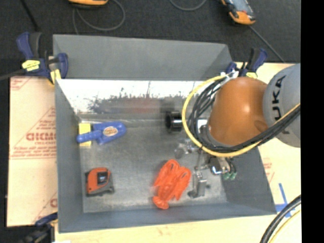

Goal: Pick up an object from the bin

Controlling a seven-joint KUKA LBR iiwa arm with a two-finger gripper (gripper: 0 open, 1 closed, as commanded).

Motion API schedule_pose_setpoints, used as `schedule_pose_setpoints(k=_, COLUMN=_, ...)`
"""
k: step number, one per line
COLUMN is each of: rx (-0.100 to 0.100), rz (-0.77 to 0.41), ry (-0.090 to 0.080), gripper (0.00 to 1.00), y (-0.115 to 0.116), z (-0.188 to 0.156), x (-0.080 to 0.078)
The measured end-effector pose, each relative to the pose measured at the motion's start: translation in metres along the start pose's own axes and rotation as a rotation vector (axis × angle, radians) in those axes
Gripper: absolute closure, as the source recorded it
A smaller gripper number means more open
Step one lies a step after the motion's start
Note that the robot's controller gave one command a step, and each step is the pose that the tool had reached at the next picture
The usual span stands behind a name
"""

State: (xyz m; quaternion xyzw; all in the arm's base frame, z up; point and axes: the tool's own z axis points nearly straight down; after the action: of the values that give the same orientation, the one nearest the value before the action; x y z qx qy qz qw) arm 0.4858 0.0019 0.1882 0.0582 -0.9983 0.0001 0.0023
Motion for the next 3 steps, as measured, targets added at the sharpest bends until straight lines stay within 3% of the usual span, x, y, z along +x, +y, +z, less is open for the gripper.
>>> schedule_pose_setpoints(k=1, rx=0.001, rz=0.024, ry=-0.02, gripper=0.0, y=-0.014, z=0.022, x=-0.009)
schedule_pose_setpoints(k=2, rx=0.002, rz=0.013, ry=-0.012, gripper=0.0, y=-0.002, z=0.091, x=-0.035)
schedule_pose_setpoints(k=3, rx=-0.001, rz=0.269, ry=-0.004, gripper=1.0, y=-0.005, z=0.112, x=-0.025)
